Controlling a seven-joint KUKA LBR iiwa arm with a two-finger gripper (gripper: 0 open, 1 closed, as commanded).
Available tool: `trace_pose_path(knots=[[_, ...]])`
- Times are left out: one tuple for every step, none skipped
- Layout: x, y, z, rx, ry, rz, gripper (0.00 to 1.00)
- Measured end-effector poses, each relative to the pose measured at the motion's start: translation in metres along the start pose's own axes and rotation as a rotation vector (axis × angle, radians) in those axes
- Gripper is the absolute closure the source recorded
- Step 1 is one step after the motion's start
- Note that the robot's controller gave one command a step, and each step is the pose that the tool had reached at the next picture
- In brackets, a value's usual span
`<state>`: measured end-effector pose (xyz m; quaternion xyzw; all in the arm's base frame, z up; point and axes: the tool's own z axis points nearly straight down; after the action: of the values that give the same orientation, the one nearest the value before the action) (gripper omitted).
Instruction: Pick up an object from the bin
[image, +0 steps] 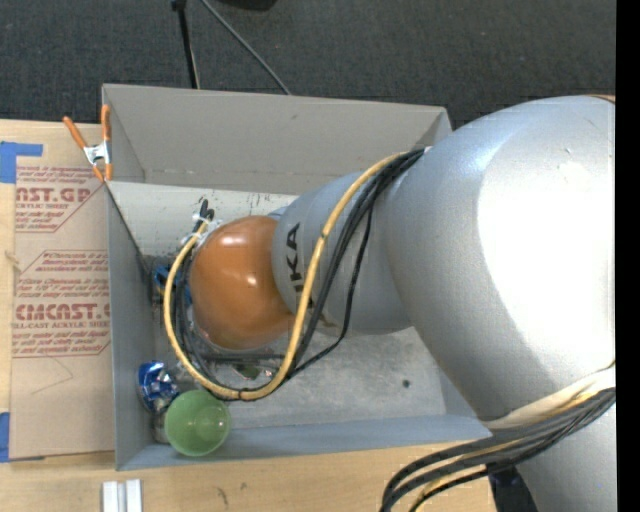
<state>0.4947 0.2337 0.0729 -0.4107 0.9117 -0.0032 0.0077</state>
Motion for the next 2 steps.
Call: trace_pose_path(knots=[[0.0, 0.0, 0.0, 0.0, 0.0, 0.0, 1.0], [-0.015, -0.015, -0.06, -0.01, 0.004, -0.162, 1.0]])
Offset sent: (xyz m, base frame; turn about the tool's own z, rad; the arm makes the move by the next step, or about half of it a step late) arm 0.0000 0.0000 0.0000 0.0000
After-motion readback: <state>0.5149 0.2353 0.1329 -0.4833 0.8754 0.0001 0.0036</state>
